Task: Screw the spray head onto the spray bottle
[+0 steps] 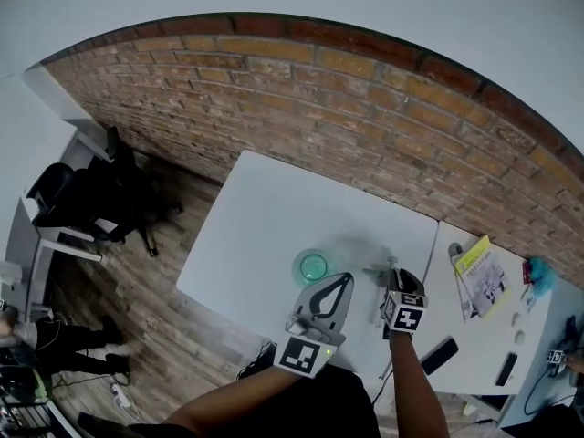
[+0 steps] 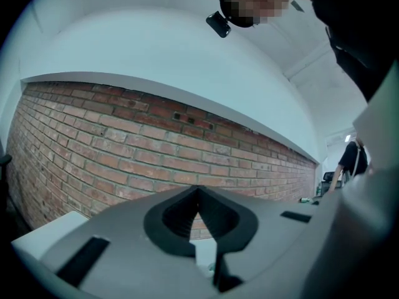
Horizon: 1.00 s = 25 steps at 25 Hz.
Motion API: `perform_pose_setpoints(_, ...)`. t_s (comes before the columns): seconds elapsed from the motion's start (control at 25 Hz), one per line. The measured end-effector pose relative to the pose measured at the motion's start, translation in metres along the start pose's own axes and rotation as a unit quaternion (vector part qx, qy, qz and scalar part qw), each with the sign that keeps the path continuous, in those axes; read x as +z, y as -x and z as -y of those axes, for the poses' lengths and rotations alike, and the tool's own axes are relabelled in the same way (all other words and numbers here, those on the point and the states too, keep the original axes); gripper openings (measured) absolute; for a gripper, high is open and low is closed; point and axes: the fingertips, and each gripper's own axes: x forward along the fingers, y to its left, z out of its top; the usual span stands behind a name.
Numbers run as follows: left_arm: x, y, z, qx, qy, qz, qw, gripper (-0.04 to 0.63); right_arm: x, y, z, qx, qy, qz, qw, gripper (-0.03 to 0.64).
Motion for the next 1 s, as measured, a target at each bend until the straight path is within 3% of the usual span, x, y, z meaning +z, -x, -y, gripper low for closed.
perform_pose_setpoints(0.56,-0.016,-0.006,-0.008,0.036,-0.002,-0.027,0.999,0.002,-0.04,-0.066,0.029,0.013,-0.04,-0.123,0.992,0.08)
perform_pose_setpoints(0.72,-0.015,-0.004,-0.011,0.041,0.007,-0.023,0.9989,0.002,-0.052,-0.076,0.028,0.03,-0.07,-0.163,0.984,0.106)
perform_pose_setpoints(1.0,-0.015,-0.004,-0.015,0.048,0.011,-0.019,0.9986,0.002,-0.063,-0.088,0.033,0.028,-0.074,-0.211,0.974,0.124)
